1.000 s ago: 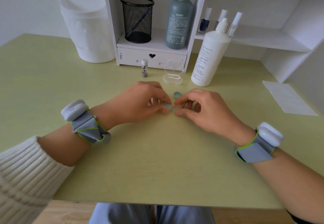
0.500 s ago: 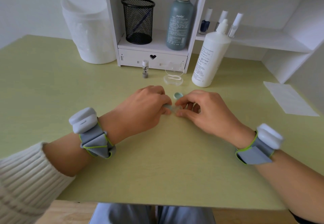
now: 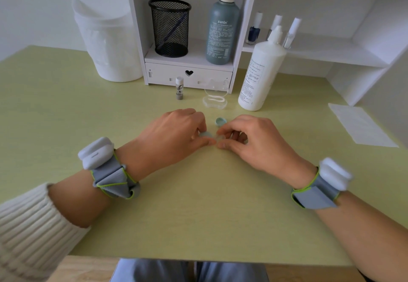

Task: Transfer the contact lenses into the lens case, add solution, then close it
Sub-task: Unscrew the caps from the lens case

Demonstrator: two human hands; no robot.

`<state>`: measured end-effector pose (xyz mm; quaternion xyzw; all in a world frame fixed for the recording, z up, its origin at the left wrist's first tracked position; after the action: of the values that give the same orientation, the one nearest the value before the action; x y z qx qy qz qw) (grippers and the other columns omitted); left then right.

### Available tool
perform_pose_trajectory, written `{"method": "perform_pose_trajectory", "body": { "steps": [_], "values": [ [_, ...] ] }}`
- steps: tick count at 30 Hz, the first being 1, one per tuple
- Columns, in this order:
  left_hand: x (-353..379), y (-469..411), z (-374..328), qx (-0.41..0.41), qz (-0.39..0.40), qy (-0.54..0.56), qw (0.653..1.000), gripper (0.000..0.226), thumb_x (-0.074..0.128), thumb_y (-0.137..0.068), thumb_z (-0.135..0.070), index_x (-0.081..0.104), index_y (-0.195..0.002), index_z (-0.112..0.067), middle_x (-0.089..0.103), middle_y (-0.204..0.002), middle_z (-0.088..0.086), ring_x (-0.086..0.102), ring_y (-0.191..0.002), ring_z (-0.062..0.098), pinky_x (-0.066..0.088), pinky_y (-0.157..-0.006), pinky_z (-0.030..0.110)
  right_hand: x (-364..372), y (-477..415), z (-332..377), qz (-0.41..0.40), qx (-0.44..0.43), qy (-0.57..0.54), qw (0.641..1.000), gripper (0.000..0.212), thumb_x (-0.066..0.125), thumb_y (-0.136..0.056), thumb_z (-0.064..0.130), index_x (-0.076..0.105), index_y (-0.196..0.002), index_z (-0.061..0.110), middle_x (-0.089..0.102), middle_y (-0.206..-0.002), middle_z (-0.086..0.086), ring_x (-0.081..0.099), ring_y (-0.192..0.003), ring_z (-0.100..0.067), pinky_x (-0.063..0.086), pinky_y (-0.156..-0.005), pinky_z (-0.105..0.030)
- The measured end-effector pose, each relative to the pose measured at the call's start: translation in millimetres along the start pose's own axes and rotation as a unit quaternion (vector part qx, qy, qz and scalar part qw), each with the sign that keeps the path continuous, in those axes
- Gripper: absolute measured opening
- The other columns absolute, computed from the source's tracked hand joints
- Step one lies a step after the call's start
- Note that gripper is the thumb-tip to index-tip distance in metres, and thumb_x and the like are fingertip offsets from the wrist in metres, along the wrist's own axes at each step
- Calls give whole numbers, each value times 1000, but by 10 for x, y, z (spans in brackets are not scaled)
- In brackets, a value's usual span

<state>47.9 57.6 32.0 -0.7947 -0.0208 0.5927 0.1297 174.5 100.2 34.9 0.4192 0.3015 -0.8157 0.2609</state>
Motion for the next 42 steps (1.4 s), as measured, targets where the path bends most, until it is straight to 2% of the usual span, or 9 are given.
{"method": "perform_pose_trajectory", "body": {
  "steps": [4, 9, 15, 19, 24, 29, 34, 39, 42],
  "values": [
    [-42, 4, 121, -26, 26, 9, 999, 39, 63, -76, -70, 59, -88, -33, 56, -80, -19, 58, -76, 5, 47, -65, 27, 8, -10, -23, 5, 3, -2, 1000, 20, 82, -83, 21, 78, -102, 15, 66, -85, 3, 58, -71, -4, 41, -72, -5],
    [16, 6, 52, -3, 70, 133, 989, 58, 81, -76, -47, 55, -126, -33, 64, -113, -22, 60, -99, 0, 53, -80, 29, 16, -23, -25, 8, 4, 0, 1000, 22, 83, -82, 23, 78, -102, 15, 66, -86, 2, 58, -71, -2, 40, -71, -3],
    [-140, 13, 180, -35, 5, 103, 994, 51, 79, -76, -49, 54, -121, -40, 69, -90, -28, 62, -88, -4, 54, -82, 36, 21, -22, -34, 6, 8, -1, 1000, 20, 82, -83, 21, 78, -102, 16, 67, -87, 3, 59, -72, -3, 40, -71, -3],
    [-81, 10, 93, -12, 22, 142, 990, 60, 82, -76, -42, 54, -129, -37, 67, -109, -27, 59, -100, 1, 53, -83, 33, 22, -21, -31, 7, 8, -4, 1000, 20, 83, -82, 22, 78, -101, 17, 67, -86, 3, 60, -73, -1, 41, -71, -3],
    [-121, 11, 165, -30, -2, 105, 994, 53, 80, -76, -45, 55, -124, -43, 69, -90, -29, 60, -92, -1, 55, -80, 37, 21, -15, -36, 6, 11, -8, 1000, 18, 83, -83, 21, 78, -100, 17, 67, -85, 5, 60, -73, -1, 42, -71, -4],
    [-41, 9, 114, -15, 28, 138, 990, 60, 83, -73, -45, 57, -126, -41, 65, -105, -26, 59, -95, 0, 55, -80, 34, 21, -19, -45, 8, 13, -6, 1000, 19, 83, -82, 22, 78, -101, 18, 66, -85, 6, 60, -74, 0, 41, -71, -4],
    [-84, 10, 168, -21, 7, 108, 994, 55, 81, -72, -52, 60, -121, -42, 63, -92, -21, 59, -87, 2, 56, -77, 37, 23, -14, -45, 9, 15, -5, 1000, 18, 83, -82, 22, 79, -100, 19, 66, -85, 7, 60, -73, 0, 41, -71, -4],
    [-9, -14, 124, -8, 32, 176, 984, 54, 83, -76, -37, 62, -125, -38, 66, -110, -20, 62, -93, 0, 47, -75, 12, 16, -15, -38, 9, 14, -5, 1000, 19, 83, -82, 20, 78, -101, 17, 66, -85, 5, 60, -72, -2, 41, -70, -3],
    [17, -22, 106, -4, 31, 192, 981, 46, 81, -81, -23, 66, -123, -33, 70, -105, -16, 64, -90, 0, 42, -71, 3, 19, -8, -22, 9, 12, 0, 1000, 21, 83, -82, 21, 78, -102, 16, 67, -86, 3, 59, -72, -5, 41, -71, -3]
  ]
}}
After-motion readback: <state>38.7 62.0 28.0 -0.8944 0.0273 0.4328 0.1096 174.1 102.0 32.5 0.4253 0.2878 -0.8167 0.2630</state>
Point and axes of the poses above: each hand's wrist, its own y-axis away from the middle knuckle, its own x-axis out of the palm, z = x × y, the point moved 9 cm from there along -y, towards the middle knuckle
